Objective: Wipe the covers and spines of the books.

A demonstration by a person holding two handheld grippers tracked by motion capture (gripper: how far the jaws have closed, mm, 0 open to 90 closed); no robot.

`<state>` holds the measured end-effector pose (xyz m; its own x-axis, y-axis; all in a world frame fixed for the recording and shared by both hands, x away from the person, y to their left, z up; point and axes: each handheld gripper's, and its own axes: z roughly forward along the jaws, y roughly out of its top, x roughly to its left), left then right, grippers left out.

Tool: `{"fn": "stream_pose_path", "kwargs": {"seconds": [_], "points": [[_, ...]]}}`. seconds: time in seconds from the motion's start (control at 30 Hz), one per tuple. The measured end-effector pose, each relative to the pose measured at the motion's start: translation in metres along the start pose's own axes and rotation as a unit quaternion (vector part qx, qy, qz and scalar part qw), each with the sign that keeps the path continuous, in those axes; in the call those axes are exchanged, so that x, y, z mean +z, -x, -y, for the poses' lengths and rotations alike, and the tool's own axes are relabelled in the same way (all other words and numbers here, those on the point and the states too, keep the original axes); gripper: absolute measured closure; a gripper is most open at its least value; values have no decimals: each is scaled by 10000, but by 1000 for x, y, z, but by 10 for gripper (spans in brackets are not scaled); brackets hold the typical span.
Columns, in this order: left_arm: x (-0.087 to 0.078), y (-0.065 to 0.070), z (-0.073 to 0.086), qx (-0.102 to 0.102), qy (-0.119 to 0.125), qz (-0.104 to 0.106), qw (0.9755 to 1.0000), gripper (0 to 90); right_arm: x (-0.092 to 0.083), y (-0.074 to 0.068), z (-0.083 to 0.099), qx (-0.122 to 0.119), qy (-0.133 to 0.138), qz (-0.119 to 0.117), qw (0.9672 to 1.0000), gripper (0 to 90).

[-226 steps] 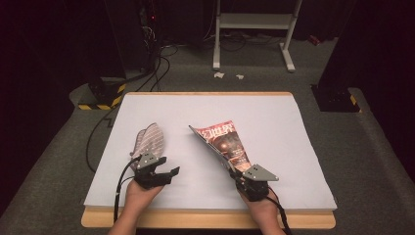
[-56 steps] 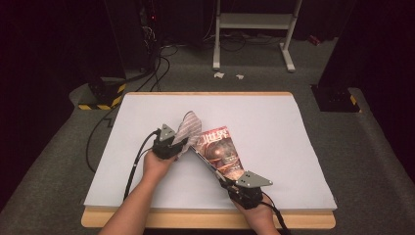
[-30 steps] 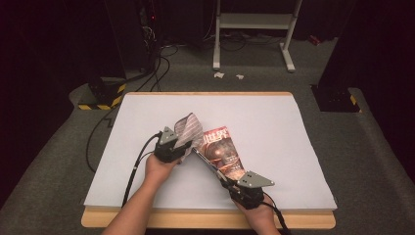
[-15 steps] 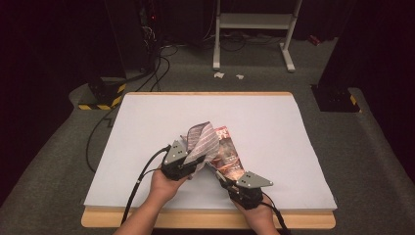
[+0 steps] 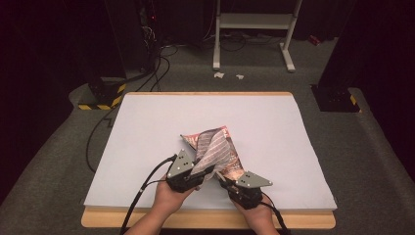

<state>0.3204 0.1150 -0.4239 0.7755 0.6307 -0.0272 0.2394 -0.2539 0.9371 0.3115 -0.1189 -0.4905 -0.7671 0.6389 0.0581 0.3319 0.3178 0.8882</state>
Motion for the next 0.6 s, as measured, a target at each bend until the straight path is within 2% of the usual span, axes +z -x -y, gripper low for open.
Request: {"fn": "stream_pose_path", "kwargs": {"seconds": [0.23, 0.37, 0.57, 0.6], "points": [[6, -11, 4, -40, -69, -178, 9998, 720, 1, 0, 0, 23, -27, -2, 10000, 837], [10, -22, 6, 5, -178, -388, 9991, 720, 1, 0, 0, 28, -30, 3, 10000, 837], [16, -54, 16, -165, -381, -693, 9967, 720, 1, 0, -1, 3, -26, 9, 10000, 836], [17, -61, 19, -165, -442, -792, 9957, 720, 1, 0, -1, 2, -29, 10, 10000, 835]]}}
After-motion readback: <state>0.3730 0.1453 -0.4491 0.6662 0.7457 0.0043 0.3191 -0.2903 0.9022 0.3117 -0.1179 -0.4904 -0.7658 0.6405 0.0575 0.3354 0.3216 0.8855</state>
